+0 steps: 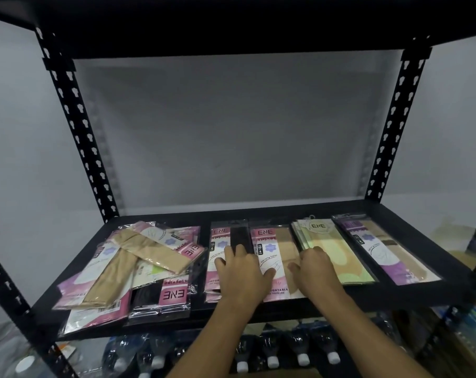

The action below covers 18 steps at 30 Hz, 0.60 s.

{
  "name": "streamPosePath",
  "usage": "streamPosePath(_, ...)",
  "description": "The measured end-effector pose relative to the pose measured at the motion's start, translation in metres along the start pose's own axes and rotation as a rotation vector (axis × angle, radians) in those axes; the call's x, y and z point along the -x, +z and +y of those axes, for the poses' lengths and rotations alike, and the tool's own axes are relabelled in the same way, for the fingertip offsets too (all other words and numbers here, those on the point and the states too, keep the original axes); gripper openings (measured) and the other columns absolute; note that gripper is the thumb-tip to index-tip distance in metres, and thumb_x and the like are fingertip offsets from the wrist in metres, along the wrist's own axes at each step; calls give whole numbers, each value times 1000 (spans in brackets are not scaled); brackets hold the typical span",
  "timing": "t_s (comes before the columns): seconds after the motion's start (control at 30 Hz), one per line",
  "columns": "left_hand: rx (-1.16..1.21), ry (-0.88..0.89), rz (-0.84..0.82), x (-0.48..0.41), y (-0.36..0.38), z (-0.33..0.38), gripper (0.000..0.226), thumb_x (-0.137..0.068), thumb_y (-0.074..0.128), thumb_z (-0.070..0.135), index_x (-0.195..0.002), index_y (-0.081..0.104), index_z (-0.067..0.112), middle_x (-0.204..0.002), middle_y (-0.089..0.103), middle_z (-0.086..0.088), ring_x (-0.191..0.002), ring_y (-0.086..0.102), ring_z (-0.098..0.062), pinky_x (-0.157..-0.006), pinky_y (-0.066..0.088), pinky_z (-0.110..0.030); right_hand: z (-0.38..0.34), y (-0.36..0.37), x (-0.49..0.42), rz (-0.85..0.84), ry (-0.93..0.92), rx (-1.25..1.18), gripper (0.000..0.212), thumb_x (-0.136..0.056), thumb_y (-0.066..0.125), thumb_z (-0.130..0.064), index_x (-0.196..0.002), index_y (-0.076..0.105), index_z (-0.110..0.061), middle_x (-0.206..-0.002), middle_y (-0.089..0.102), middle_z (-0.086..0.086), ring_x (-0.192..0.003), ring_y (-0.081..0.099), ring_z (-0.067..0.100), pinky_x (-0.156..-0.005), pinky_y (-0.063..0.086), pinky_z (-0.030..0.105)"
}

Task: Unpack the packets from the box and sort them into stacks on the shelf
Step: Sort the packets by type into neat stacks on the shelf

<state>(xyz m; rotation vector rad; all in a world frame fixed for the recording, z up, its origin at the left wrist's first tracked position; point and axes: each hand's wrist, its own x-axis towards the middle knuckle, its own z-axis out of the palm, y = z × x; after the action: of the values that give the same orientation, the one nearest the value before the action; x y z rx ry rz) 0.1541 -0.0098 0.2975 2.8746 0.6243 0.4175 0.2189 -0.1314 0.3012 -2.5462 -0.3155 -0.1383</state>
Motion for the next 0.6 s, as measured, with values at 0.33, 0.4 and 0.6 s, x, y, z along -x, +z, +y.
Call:
streamPosePath(0.33, 292, -48, 194, 5, -24, -42, 47, -88, 54, 55, -128, 55, 30, -132, 49, 7, -126, 36, -14, -105, 28, -40, -25, 1, 11, 147, -271, -124, 32, -90, 60, -26, -118, 63, -11, -121, 57, 6, -115, 49, 21, -97, 44, 33)
streamPosePath(0.4, 320, -66, 249, 7, -31, -62, 43, -88, 57, 50, -126, 56, 29, -129, 50, 7, -123, 39, -14, -104, 30, -39, -42, 9, 15, 141, -328, -146, 32, -89, 61, -30, -117, 64, -14, -123, 57, 4, -118, 47, 19, -101, 42, 34)
streamPosePath(0.6, 352, -136, 338, 15, -49, -125, 39, -87, 61, 43, -121, 58, 24, -123, 54, 3, -122, 44, -18, -103, 39, -44, -99, 41, 30, 41, -442, -218, 36, -90, 58, -34, -122, 61, -16, -119, 56, 0, -119, 45, 18, -99, 40, 32)
